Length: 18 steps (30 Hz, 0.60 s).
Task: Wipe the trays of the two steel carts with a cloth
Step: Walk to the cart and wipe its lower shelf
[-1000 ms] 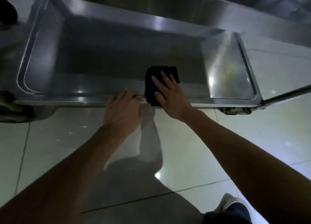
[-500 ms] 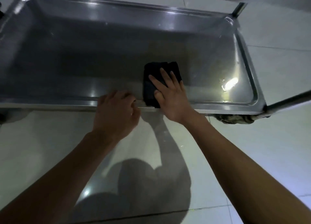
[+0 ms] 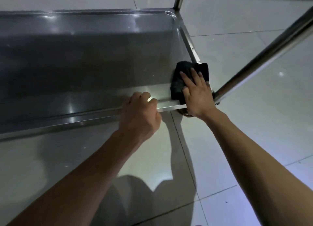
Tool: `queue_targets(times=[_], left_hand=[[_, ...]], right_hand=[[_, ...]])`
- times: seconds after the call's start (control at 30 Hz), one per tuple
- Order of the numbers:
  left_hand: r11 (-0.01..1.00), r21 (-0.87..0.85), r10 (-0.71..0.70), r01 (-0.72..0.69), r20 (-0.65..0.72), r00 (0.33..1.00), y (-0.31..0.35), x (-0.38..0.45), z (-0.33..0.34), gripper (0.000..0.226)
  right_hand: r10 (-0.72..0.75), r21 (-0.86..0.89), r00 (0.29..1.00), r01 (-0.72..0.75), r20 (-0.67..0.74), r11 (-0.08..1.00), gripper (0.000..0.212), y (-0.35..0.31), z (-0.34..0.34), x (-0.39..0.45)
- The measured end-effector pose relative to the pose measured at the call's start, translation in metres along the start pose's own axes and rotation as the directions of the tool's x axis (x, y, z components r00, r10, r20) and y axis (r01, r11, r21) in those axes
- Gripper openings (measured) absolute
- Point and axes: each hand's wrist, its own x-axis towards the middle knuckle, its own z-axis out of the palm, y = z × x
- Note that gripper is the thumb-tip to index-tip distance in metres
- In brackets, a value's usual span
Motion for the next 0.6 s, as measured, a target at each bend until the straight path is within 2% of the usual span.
queue_targets(times=[0.17, 0.33, 0.47, 0.6], left_hand=[[1.0, -0.011, -0.008, 0.008, 0.009, 1.0, -0.004, 0.0, 0.003, 0.028], [0.993, -0.115, -0.001, 0.002, 0.007, 1.0, -0.032, -0.002, -0.003, 0.035], [0.991, -0.008, -0.132, 0.132, -0.078, 0.988, -0.092, -0.019, -0.022, 0.024], [0.953, 0.046, -0.287, 0.298, -0.161, 0.944, -0.157, -0.044, -0.045, 0.02]], right_hand=[[0.039, 0.029, 0.999, -0.039, -0.013, 0.999, 0.054, -0.005, 0.001, 0.004], [0.038, 0.034, 0.999, -0.038, 0.014, 0.999, 0.053, -0.012, 0.003, 0.008], [-0.016, 0.049, 0.998, 0.013, 0.06, 0.999, 0.052, -0.051, 0.015, 0.012], [-0.096, 0.043, 0.989, 0.092, 0.111, 0.995, 0.052, -0.118, 0.033, 0.026]])
